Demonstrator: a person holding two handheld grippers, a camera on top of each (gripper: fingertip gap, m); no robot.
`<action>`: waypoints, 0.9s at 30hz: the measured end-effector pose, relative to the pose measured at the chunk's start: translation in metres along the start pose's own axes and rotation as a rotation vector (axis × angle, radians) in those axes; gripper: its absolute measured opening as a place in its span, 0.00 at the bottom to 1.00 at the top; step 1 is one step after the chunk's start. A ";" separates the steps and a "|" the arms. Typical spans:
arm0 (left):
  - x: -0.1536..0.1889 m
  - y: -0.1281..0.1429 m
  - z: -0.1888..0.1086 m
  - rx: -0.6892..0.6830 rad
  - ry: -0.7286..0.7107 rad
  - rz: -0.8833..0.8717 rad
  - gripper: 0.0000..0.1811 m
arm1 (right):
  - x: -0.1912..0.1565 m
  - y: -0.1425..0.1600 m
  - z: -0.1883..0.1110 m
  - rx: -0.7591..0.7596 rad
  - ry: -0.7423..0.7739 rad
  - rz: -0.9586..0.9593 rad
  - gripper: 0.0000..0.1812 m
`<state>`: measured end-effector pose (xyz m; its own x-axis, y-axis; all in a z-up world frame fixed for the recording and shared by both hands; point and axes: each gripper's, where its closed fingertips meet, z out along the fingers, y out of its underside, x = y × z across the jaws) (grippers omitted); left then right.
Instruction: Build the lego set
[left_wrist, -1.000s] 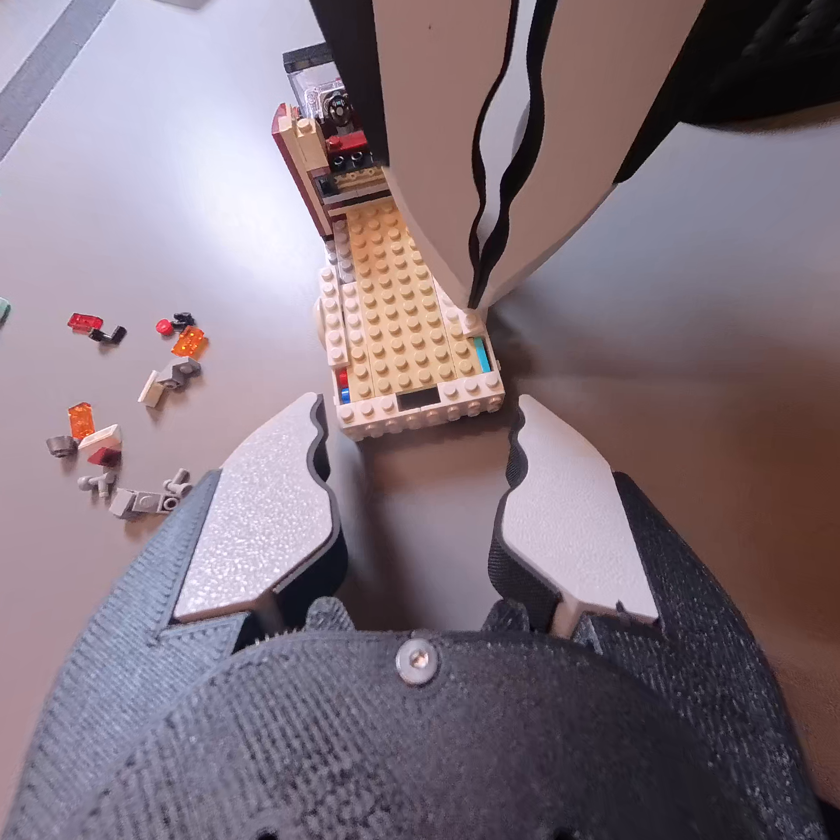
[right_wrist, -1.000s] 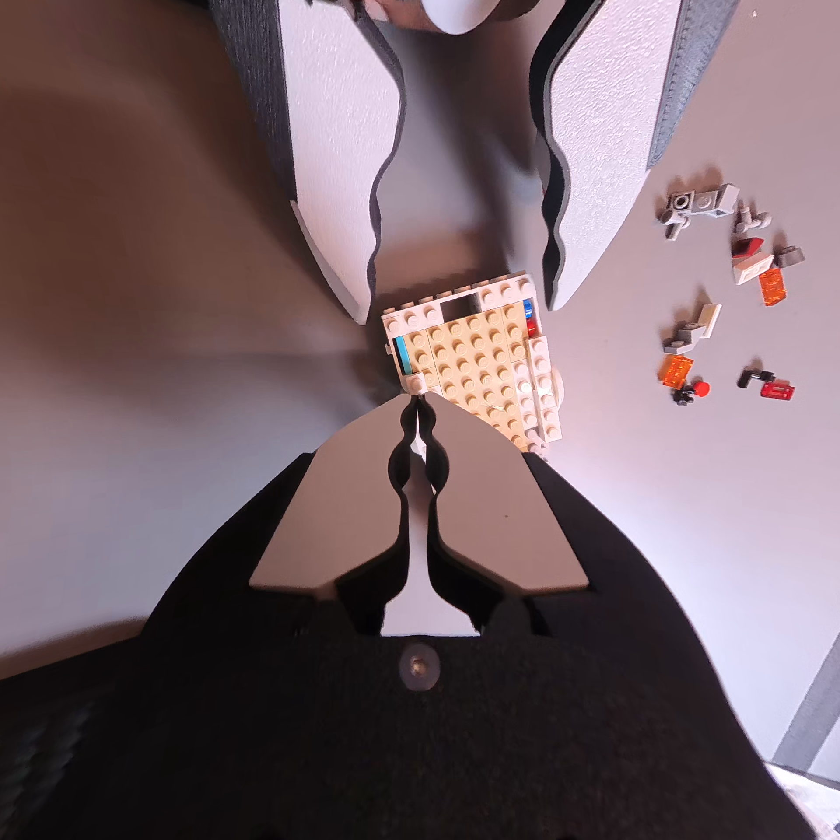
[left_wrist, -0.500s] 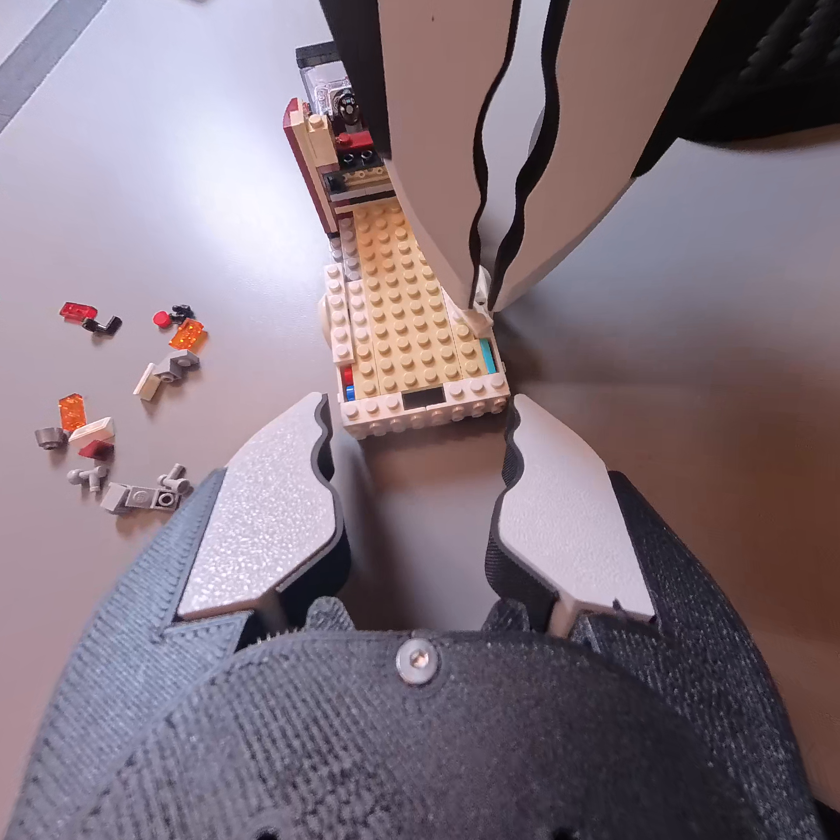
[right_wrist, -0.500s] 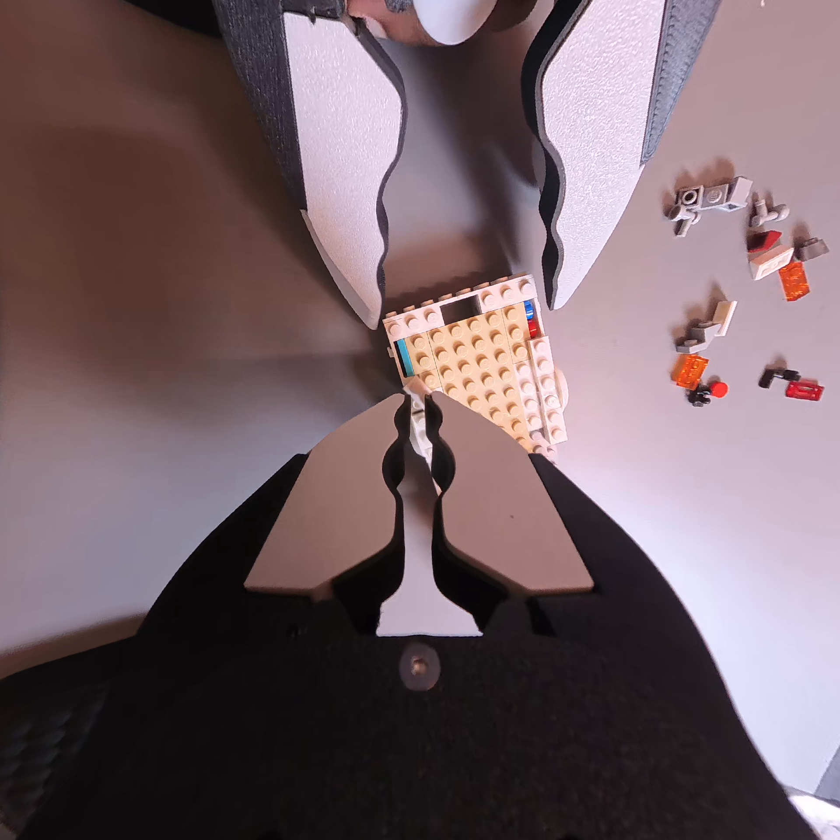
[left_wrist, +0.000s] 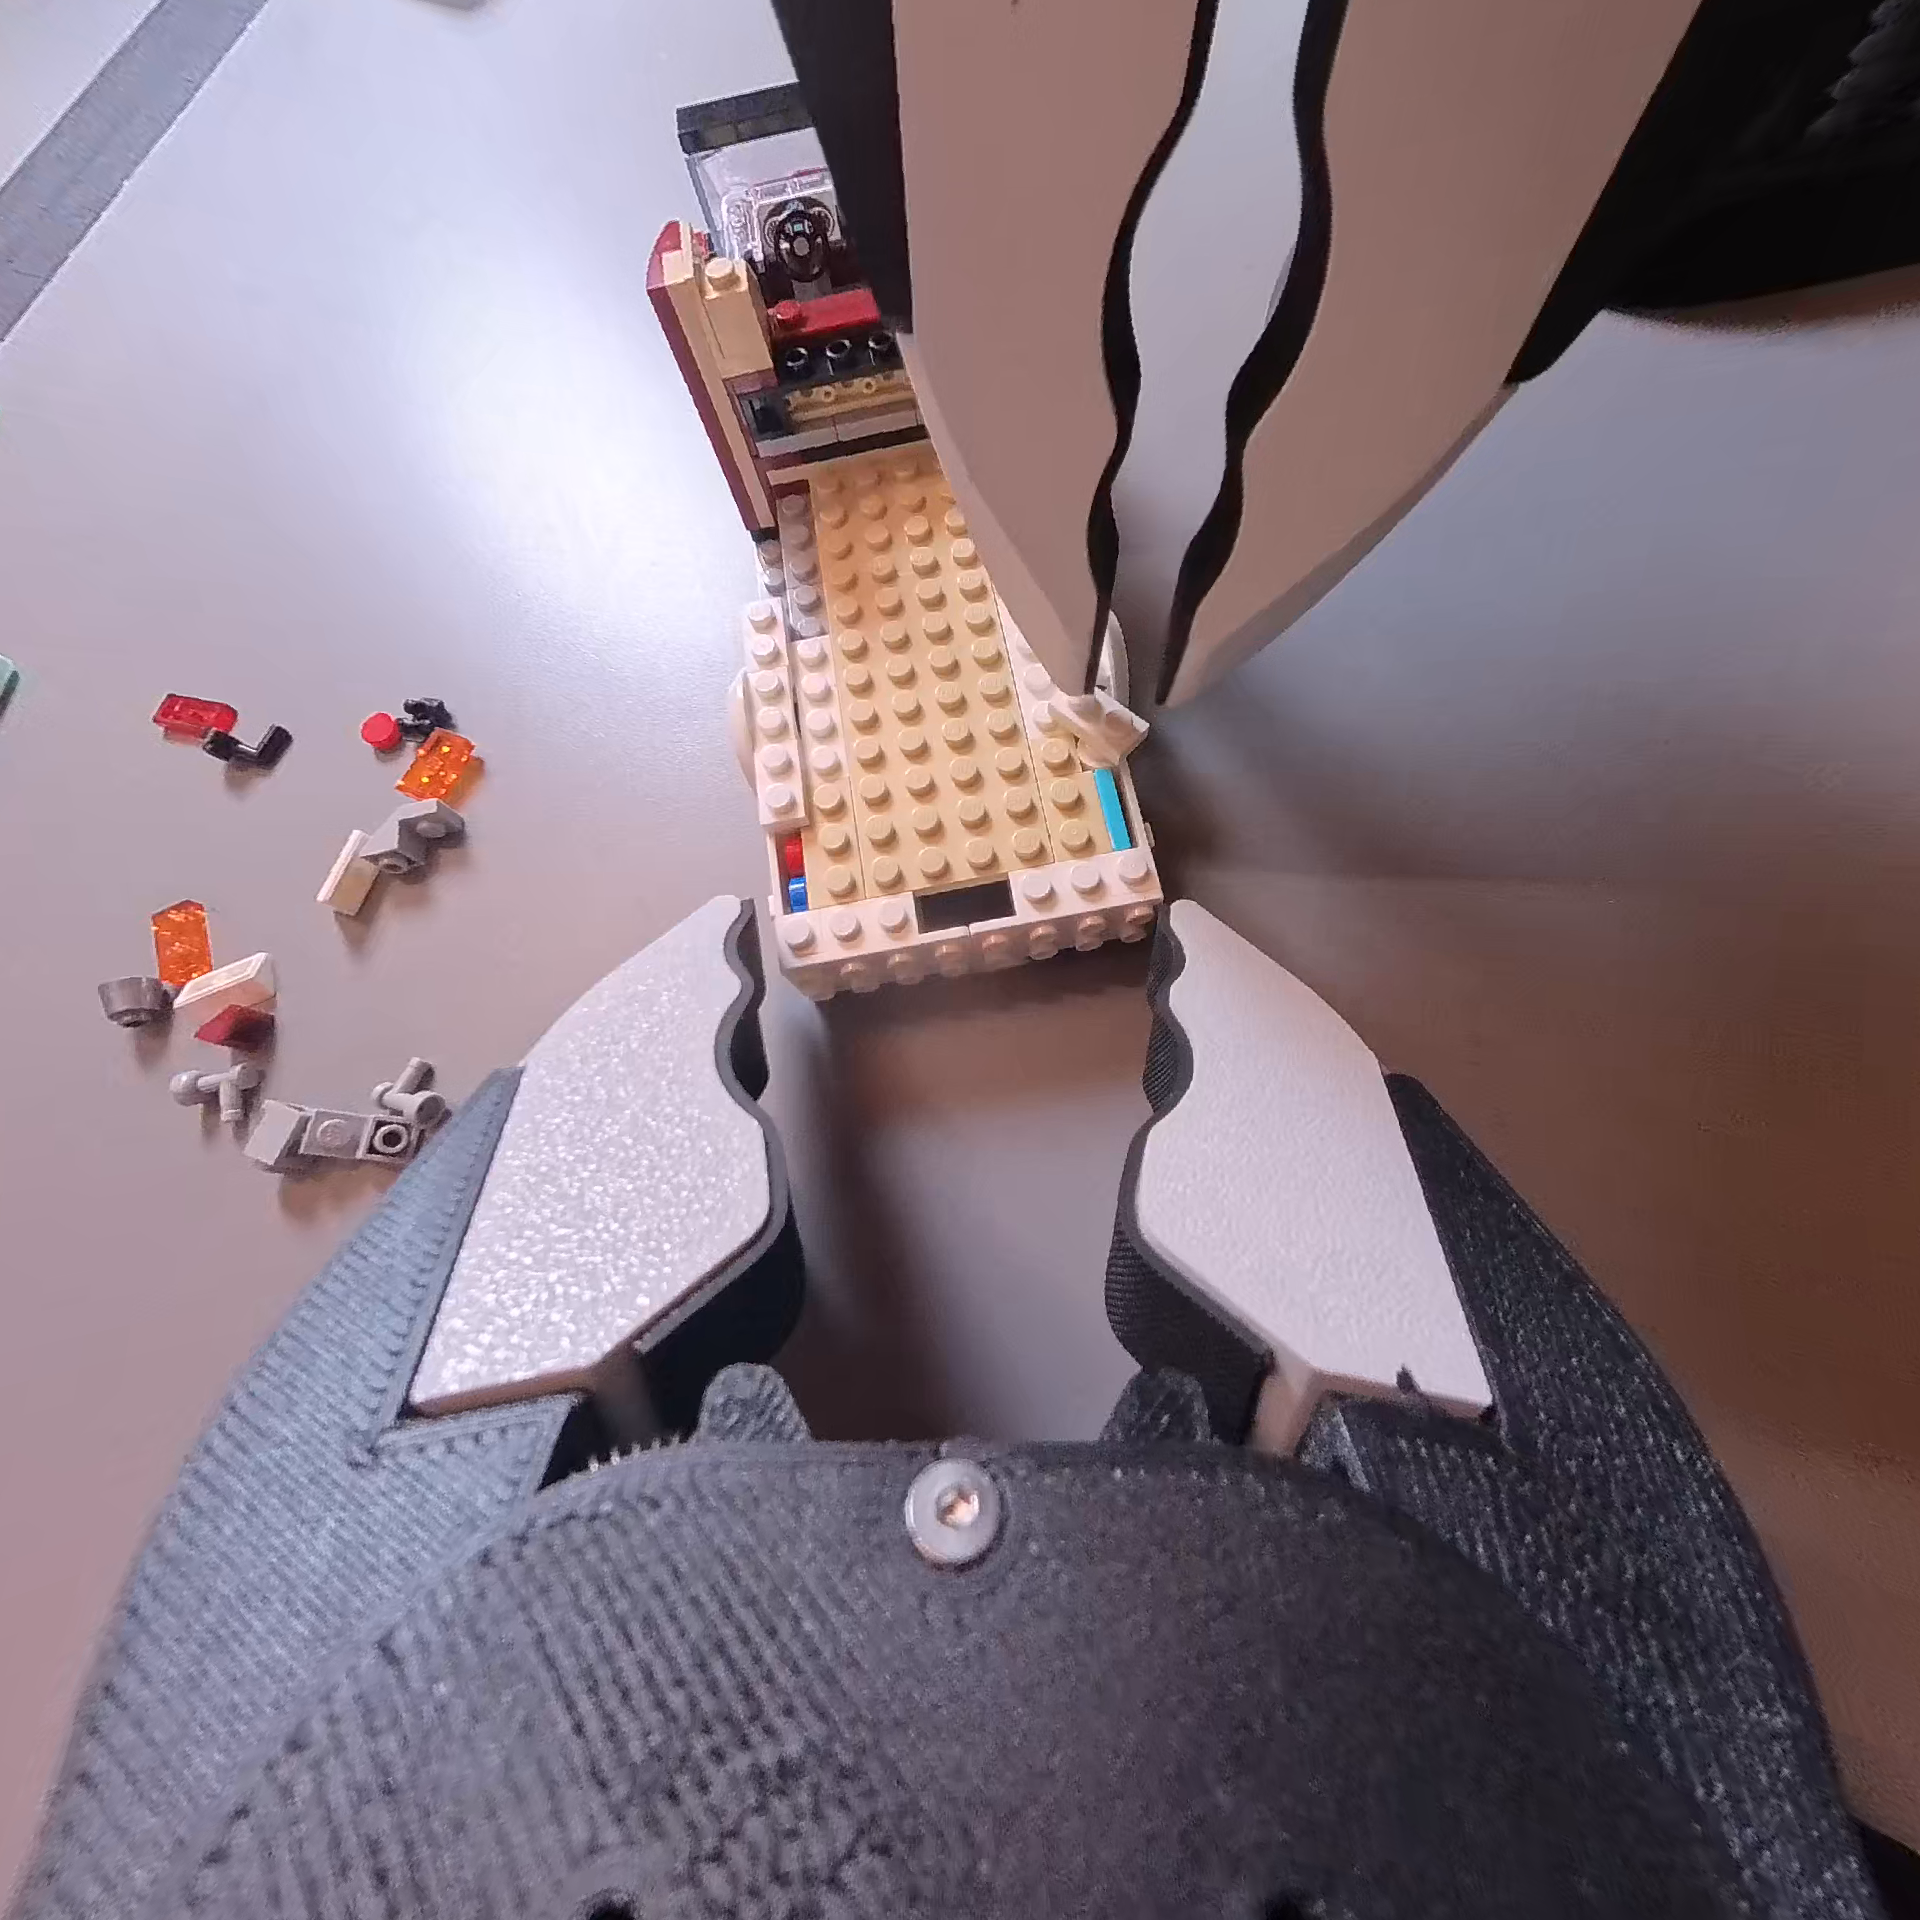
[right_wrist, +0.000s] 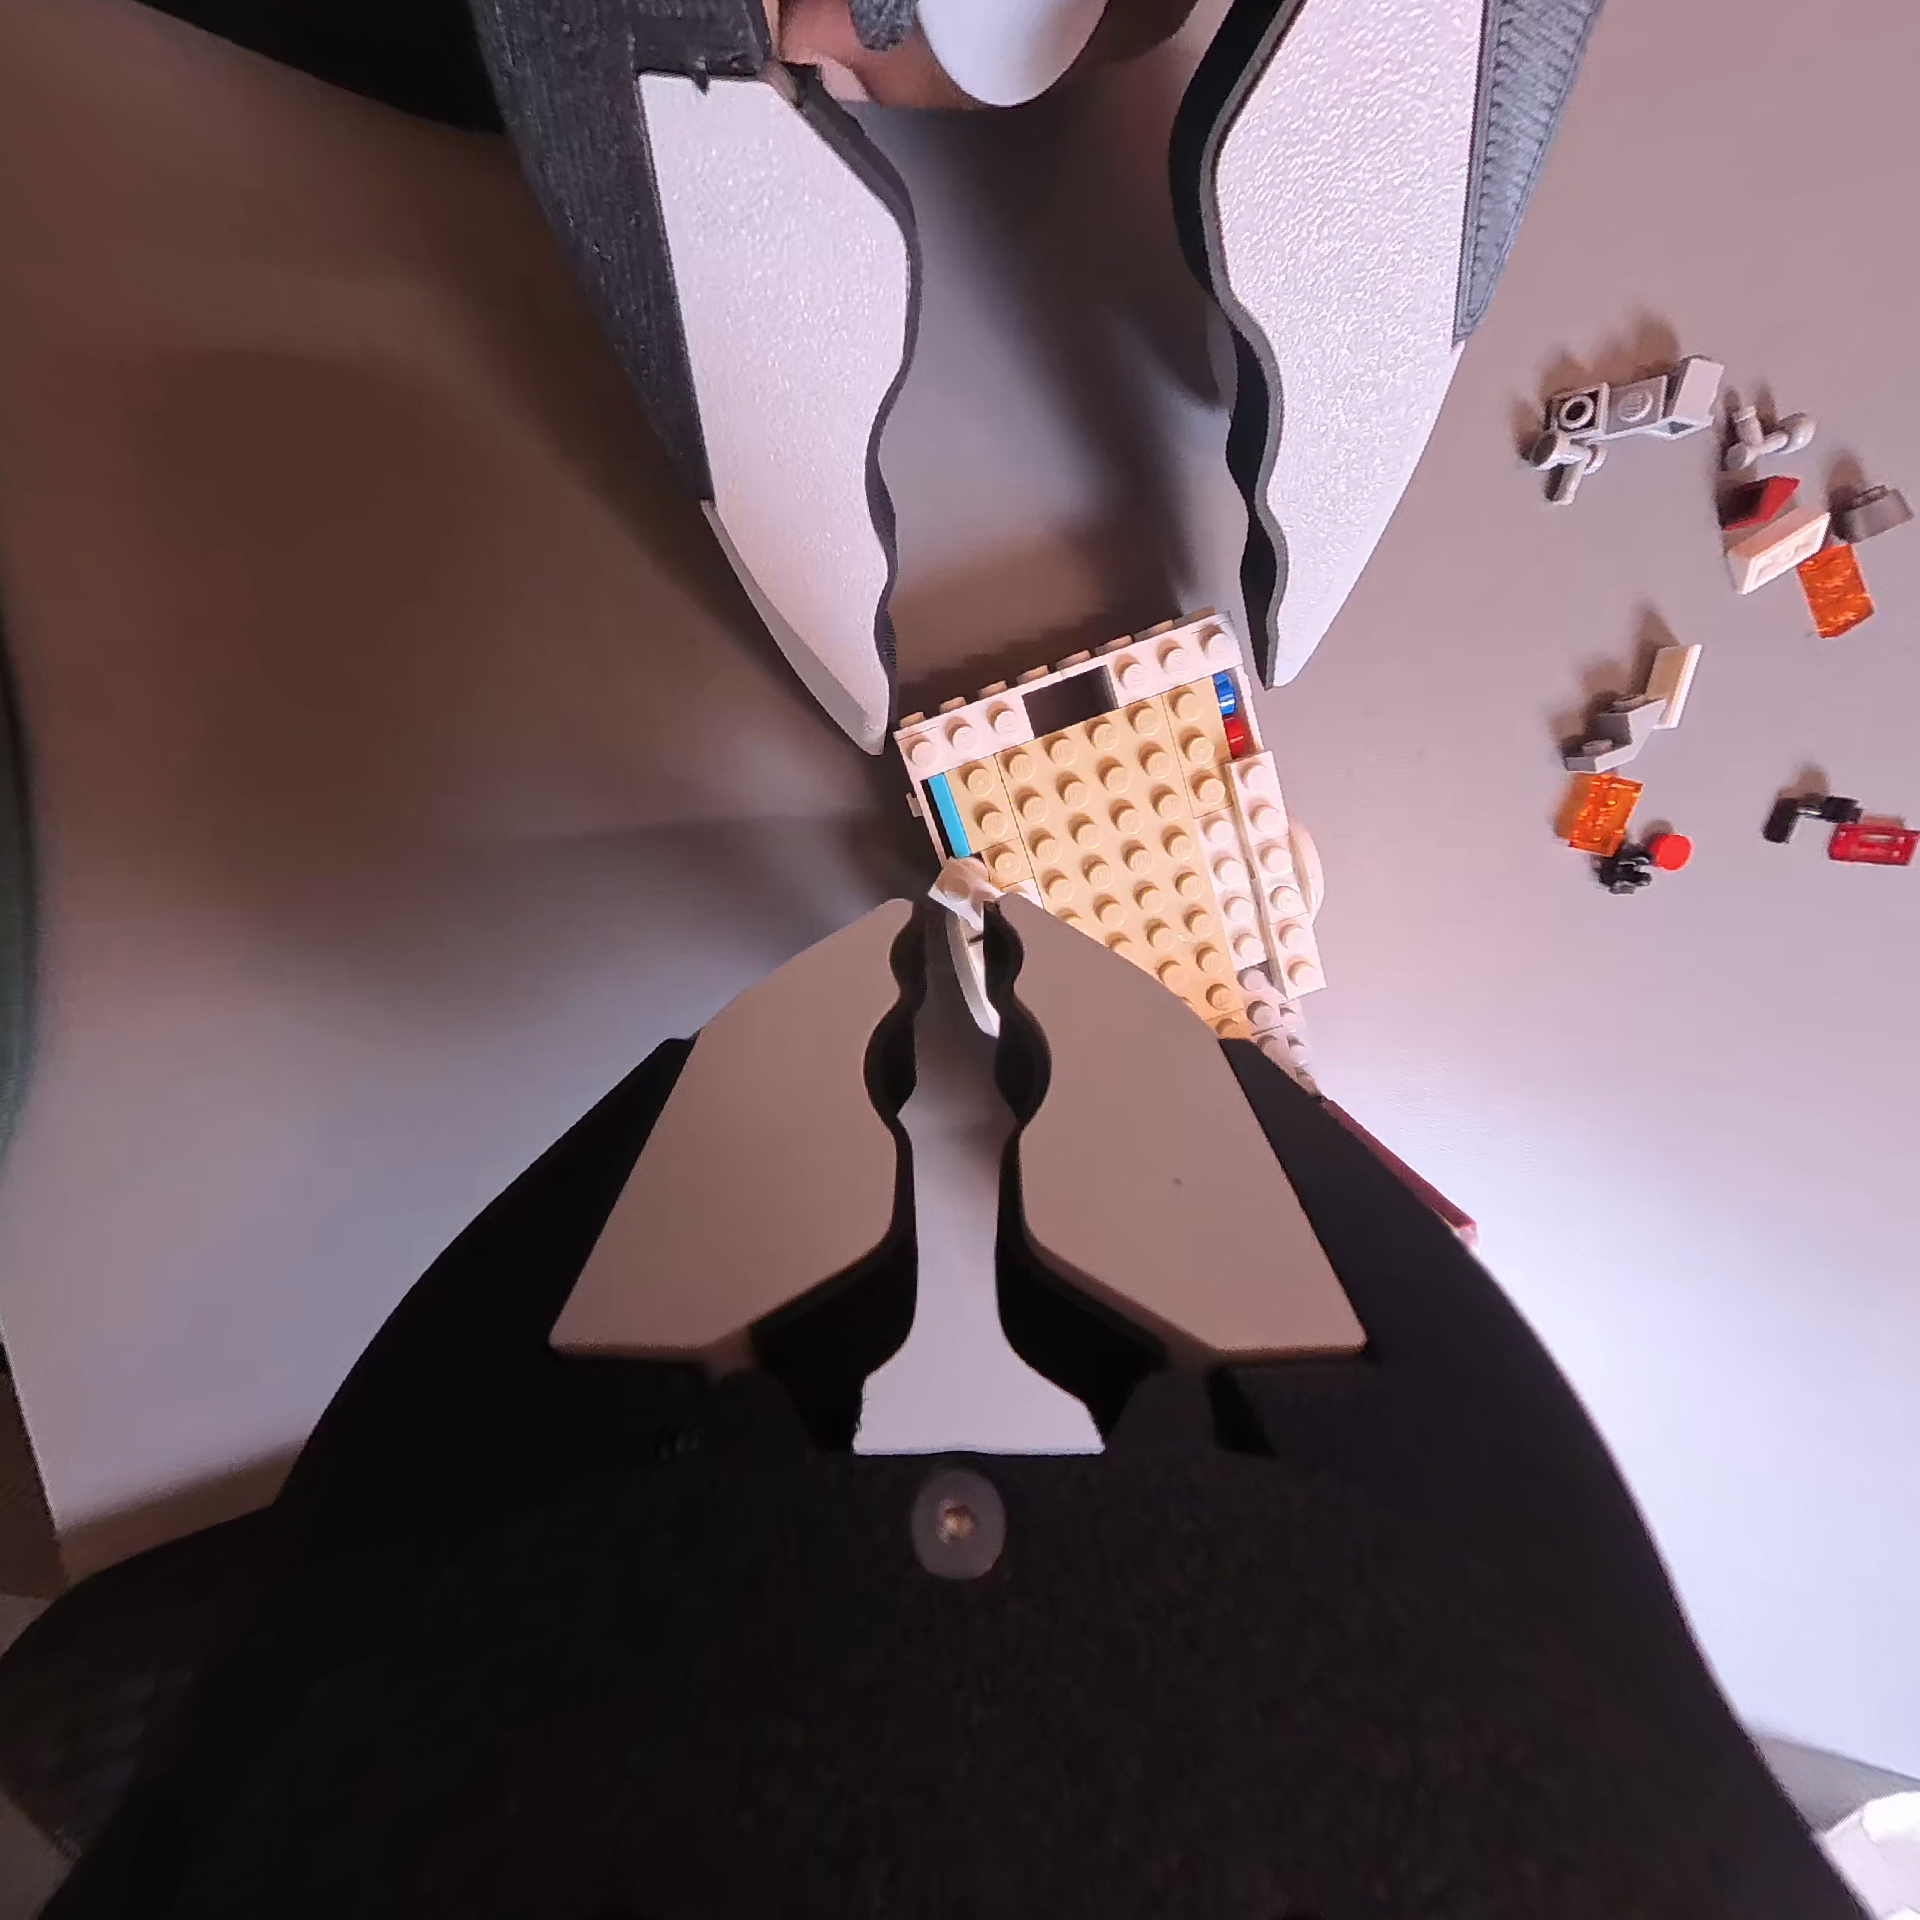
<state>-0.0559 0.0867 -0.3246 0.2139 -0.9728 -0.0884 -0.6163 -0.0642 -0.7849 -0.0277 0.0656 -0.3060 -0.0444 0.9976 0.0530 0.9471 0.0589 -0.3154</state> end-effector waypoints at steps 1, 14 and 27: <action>0.000 0.000 0.000 0.000 0.000 -0.001 0.39 | 0.000 0.000 -0.001 0.005 0.000 -0.003 0.06; 0.002 0.001 -0.001 0.001 0.007 0.004 0.38 | 0.006 0.000 0.005 -0.032 0.047 0.002 0.05; 0.002 0.001 -0.001 0.001 0.008 0.005 0.38 | 0.006 0.006 0.005 -0.068 0.065 0.058 0.04</action>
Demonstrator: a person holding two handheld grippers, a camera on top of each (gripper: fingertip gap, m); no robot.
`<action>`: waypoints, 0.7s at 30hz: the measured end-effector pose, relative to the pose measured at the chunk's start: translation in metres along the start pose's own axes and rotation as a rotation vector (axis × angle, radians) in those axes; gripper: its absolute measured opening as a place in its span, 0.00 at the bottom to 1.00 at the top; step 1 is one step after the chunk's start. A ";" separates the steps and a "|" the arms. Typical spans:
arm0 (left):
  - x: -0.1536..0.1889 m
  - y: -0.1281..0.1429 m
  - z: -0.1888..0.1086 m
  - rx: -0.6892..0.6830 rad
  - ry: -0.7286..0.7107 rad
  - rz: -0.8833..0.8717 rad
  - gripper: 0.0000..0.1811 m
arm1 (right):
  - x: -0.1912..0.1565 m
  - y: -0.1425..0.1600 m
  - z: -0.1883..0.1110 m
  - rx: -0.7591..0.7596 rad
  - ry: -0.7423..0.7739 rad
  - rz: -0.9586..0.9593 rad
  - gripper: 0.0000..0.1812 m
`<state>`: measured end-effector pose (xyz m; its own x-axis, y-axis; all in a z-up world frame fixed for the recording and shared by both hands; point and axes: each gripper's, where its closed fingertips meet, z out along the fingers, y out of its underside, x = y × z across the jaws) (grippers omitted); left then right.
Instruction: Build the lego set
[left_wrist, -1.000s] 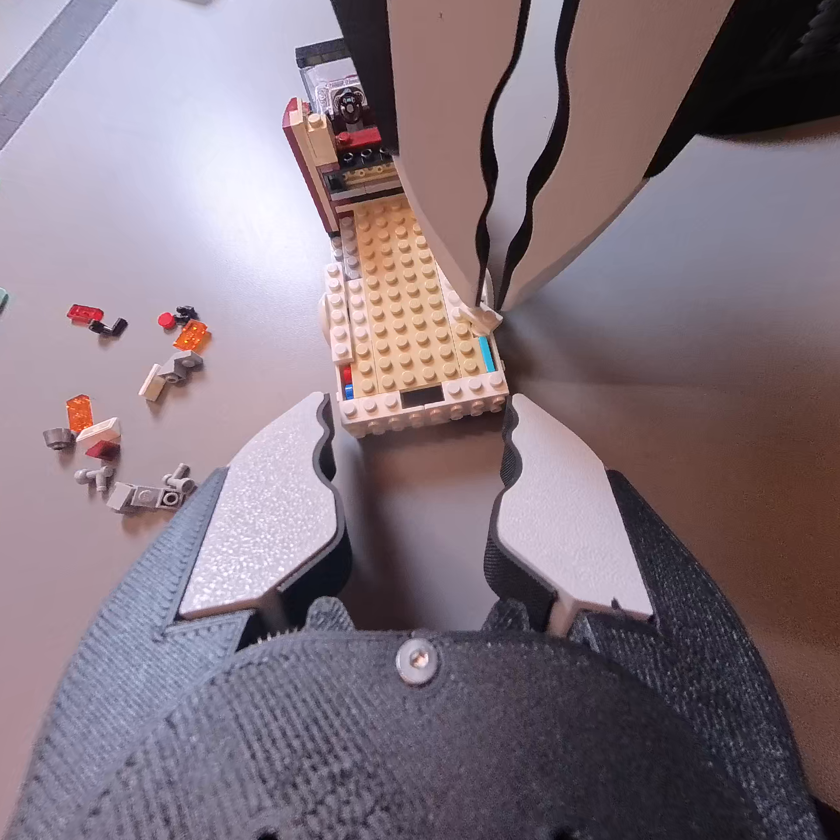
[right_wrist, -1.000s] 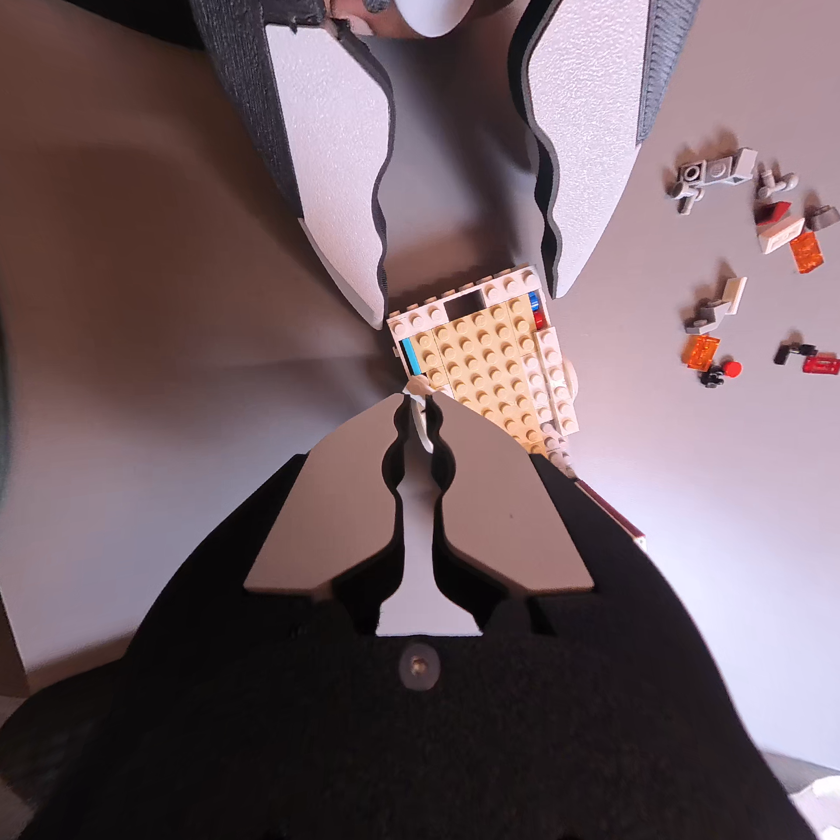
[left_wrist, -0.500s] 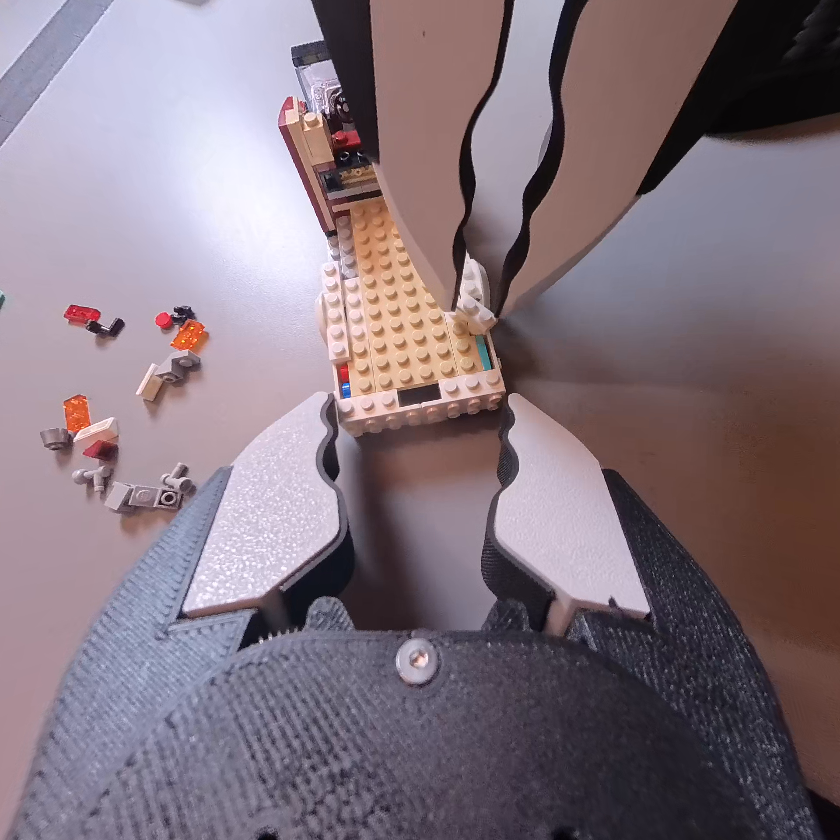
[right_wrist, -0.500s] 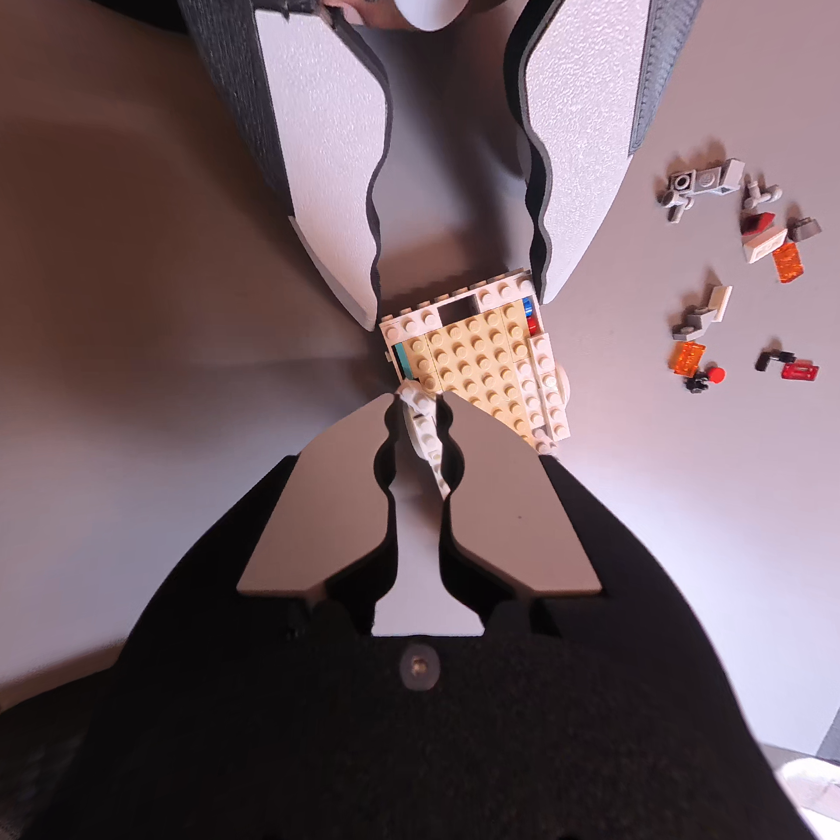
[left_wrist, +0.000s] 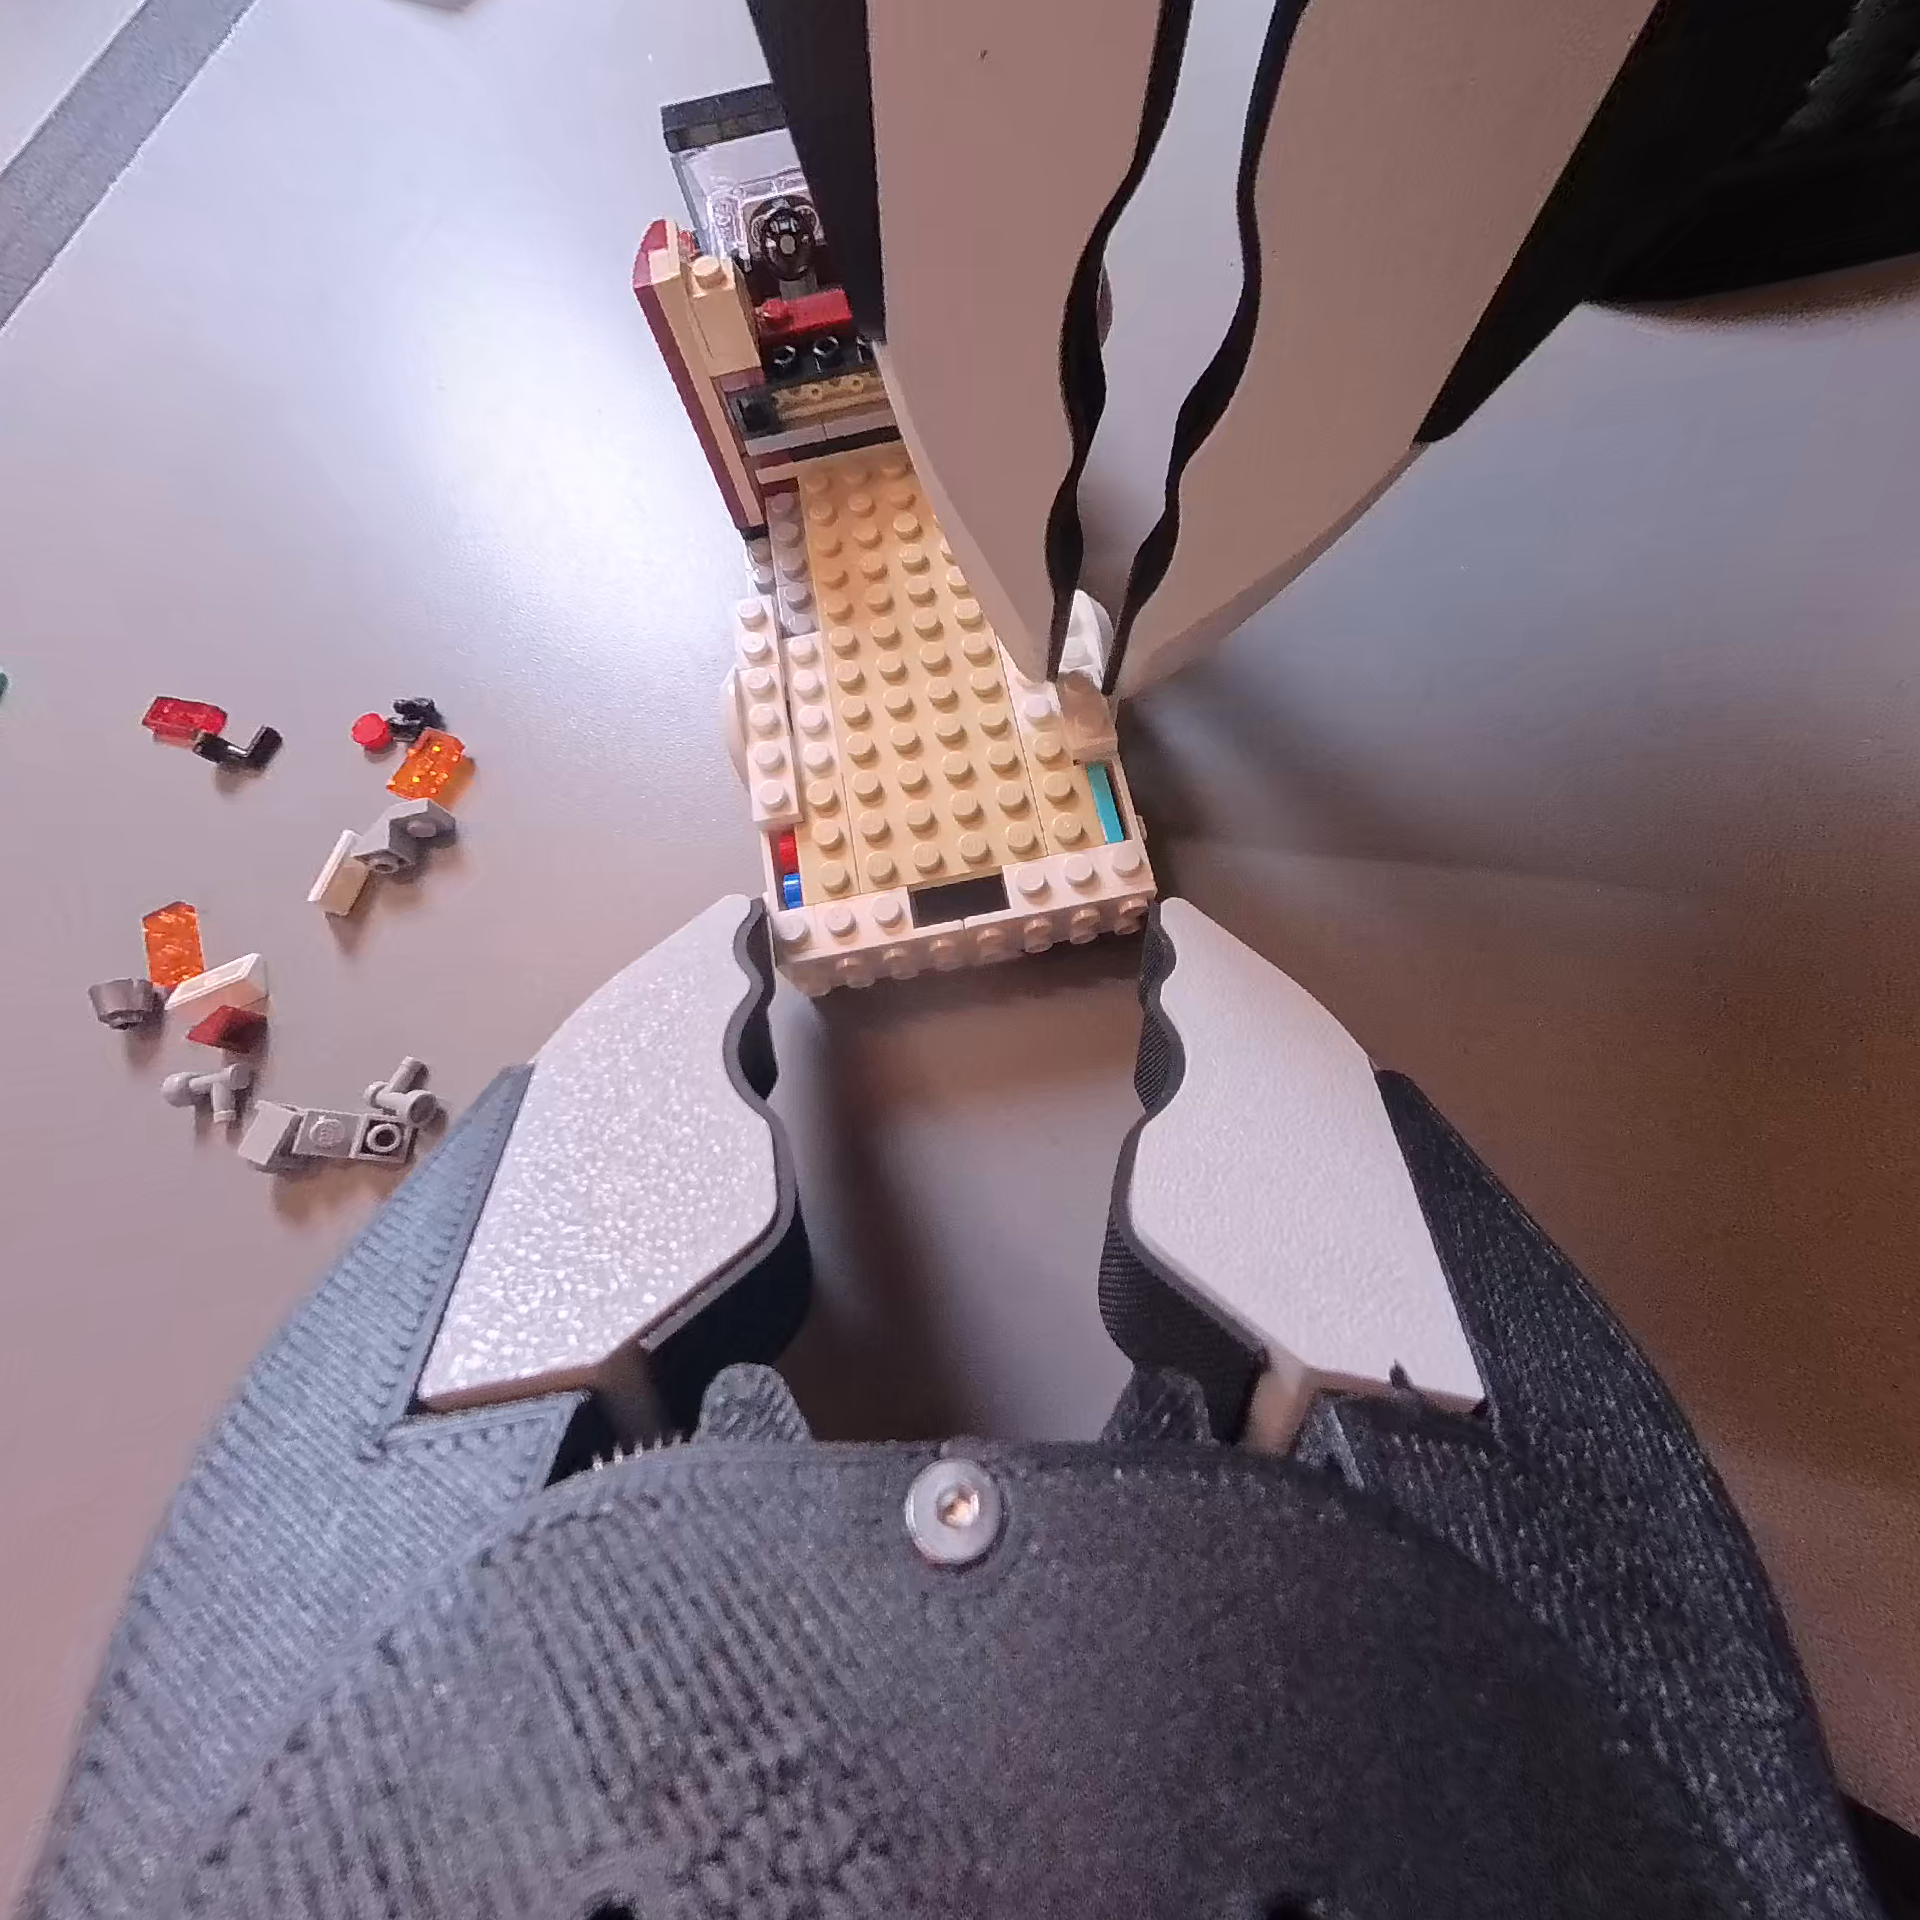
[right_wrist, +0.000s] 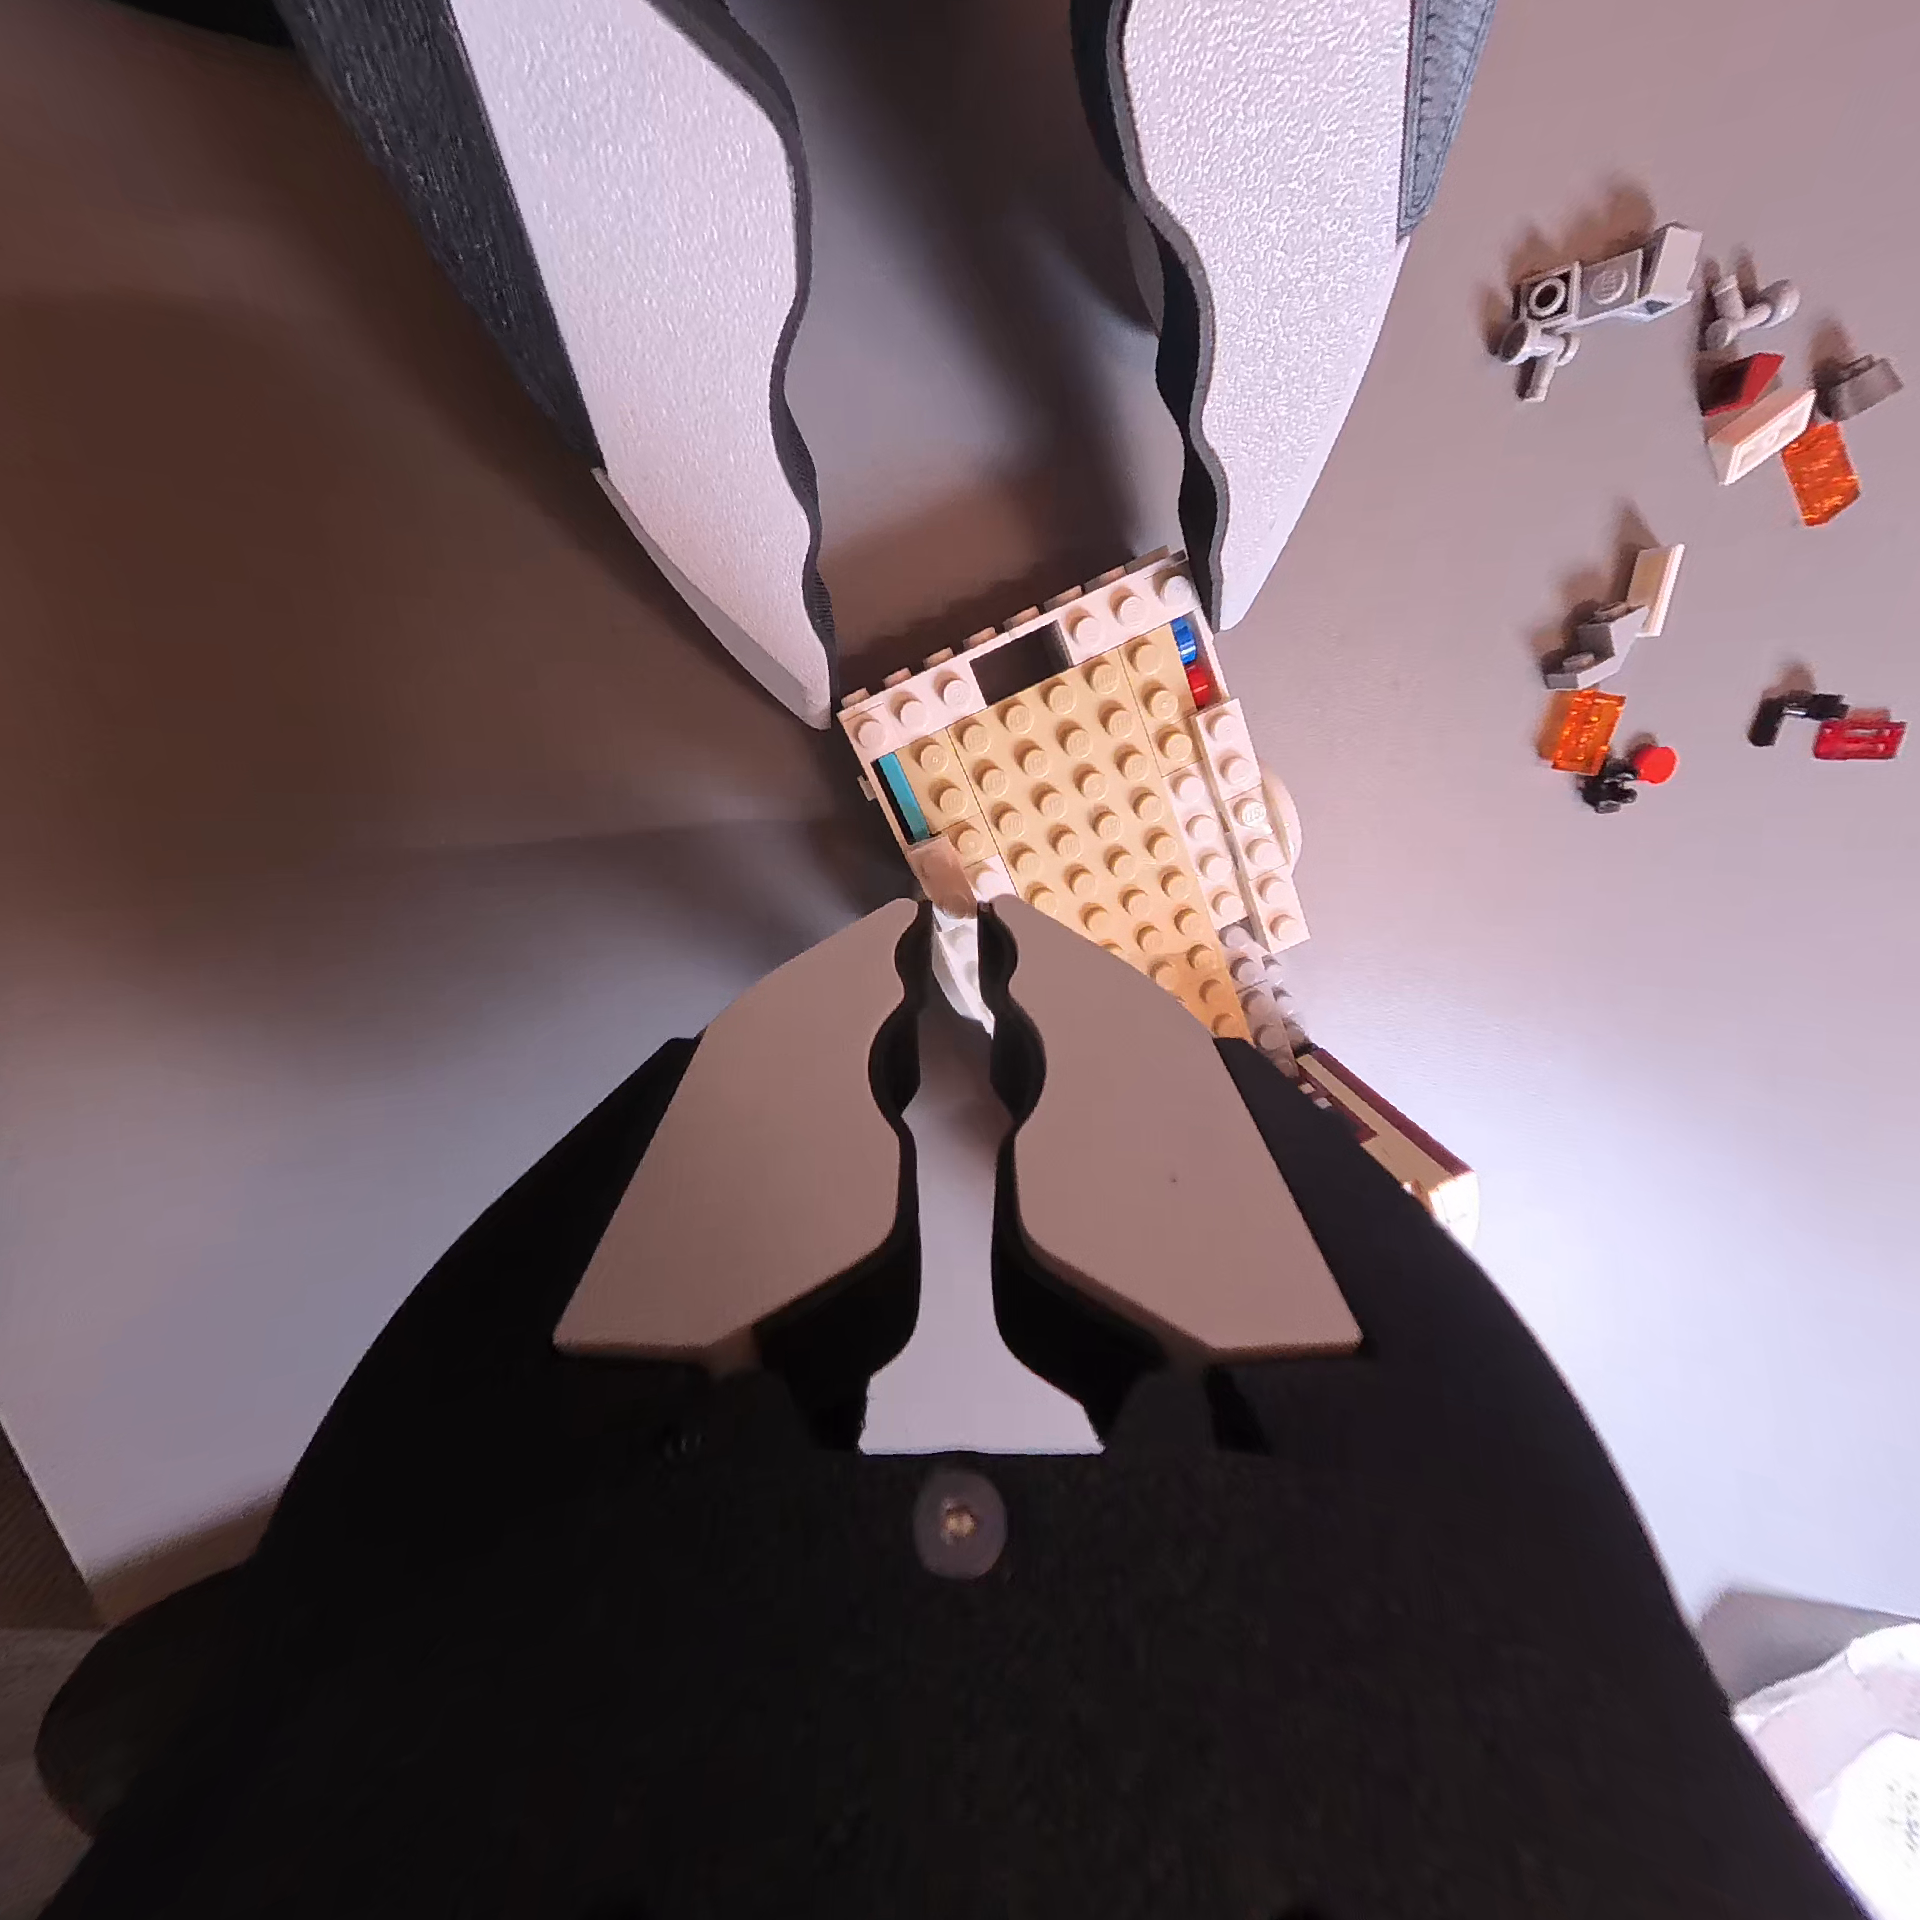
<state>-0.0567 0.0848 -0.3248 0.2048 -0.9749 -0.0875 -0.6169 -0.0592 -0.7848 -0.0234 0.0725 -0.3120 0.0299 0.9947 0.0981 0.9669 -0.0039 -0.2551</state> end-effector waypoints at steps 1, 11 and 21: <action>0.000 0.000 0.000 0.000 0.000 0.000 0.38 | 0.000 0.000 0.000 -0.005 -0.005 0.002 0.04; 0.000 0.000 0.000 0.000 0.000 0.001 0.38 | -0.001 0.005 0.000 -0.048 -0.025 -0.015 0.08; 0.000 0.000 0.000 0.000 0.000 0.000 0.38 | -0.001 -0.008 -0.003 0.083 -0.031 0.103 0.00</action>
